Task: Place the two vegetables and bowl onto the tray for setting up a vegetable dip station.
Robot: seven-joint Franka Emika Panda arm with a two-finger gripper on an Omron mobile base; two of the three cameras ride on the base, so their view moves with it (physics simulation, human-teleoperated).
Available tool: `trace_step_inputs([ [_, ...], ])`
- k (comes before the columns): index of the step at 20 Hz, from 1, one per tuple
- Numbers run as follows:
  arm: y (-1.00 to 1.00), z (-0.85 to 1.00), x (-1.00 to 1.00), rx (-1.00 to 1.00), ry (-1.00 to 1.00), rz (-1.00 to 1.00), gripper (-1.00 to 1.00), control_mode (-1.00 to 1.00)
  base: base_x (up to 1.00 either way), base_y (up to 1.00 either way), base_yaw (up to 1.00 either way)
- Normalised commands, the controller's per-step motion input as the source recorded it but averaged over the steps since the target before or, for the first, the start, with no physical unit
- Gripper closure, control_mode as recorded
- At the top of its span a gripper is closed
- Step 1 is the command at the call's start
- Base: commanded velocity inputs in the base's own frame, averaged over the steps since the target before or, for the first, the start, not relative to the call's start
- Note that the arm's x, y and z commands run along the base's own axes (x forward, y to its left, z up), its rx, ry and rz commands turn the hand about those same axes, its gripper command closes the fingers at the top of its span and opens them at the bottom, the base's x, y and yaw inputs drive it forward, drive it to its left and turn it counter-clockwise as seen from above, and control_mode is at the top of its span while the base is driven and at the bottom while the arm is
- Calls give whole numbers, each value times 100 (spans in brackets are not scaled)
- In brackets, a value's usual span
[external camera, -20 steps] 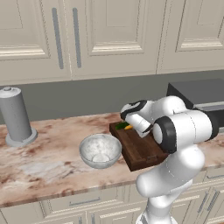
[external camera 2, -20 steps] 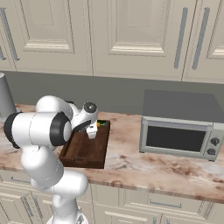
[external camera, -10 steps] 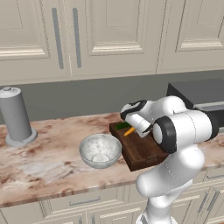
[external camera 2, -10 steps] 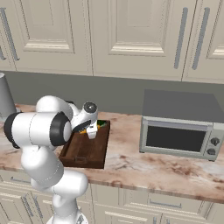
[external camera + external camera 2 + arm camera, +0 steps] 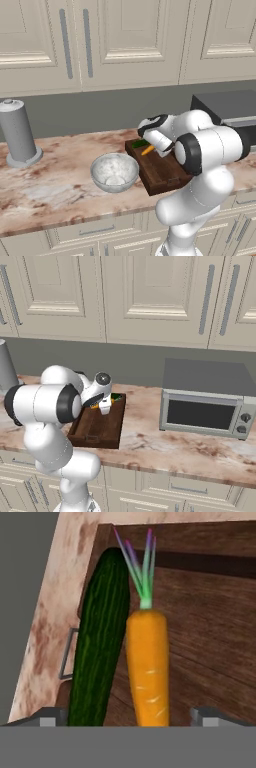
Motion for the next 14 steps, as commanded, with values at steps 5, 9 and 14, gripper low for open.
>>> trace_step_inputs([
  [5, 0, 15, -13, 0, 0, 0, -100, -100, 0, 0, 0],
  [9, 0, 21, -43, -1, 0, 0, -100, -100, 0, 0, 0],
  [14, 0, 29, -53, -2, 0, 0, -100, -100, 0, 0, 0],
])
